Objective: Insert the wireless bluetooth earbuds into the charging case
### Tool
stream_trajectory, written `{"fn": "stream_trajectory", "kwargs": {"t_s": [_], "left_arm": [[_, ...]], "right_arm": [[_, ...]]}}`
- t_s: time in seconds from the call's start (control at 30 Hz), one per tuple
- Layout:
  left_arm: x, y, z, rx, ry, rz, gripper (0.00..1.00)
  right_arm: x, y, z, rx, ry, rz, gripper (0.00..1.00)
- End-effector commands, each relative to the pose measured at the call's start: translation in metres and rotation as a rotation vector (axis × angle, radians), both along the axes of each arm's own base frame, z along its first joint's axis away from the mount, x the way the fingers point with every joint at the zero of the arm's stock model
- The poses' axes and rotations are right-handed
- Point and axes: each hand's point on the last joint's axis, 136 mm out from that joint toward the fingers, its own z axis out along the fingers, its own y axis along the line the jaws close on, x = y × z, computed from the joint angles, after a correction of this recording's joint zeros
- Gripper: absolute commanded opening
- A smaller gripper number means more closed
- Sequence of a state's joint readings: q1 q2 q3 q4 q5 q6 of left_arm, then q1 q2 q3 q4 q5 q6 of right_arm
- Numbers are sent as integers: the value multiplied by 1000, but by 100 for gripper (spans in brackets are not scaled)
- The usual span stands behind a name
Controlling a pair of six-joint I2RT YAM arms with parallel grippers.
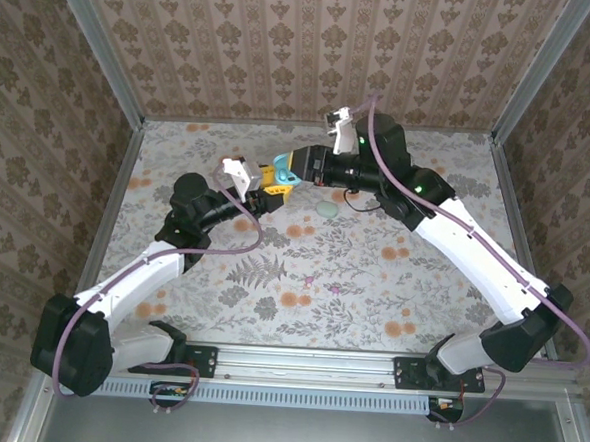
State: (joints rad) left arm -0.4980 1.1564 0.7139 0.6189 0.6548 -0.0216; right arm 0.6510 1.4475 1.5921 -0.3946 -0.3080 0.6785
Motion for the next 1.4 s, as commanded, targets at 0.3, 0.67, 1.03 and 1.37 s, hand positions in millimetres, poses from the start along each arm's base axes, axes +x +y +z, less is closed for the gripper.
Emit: {"fn": "stream_trajectory", "kwargs": {"t_s": [0.3,0.67,1.03,1.37], "left_arm": [[-25,-7,21,3,-72,-114,32],[-18,-5,29,-20,-83,-68,32],[-9,-5,34,-52,-82,-42,32],[-11,-7,46,-107,-80,-69,32]], "right_arm": [[48,-24,-1,-98,8,-105,43],[42,-2,-38,-142,143,36,49],[11,-4,-27,81,168,131,56],[9,-1,-28,327,291,224,63]]}}
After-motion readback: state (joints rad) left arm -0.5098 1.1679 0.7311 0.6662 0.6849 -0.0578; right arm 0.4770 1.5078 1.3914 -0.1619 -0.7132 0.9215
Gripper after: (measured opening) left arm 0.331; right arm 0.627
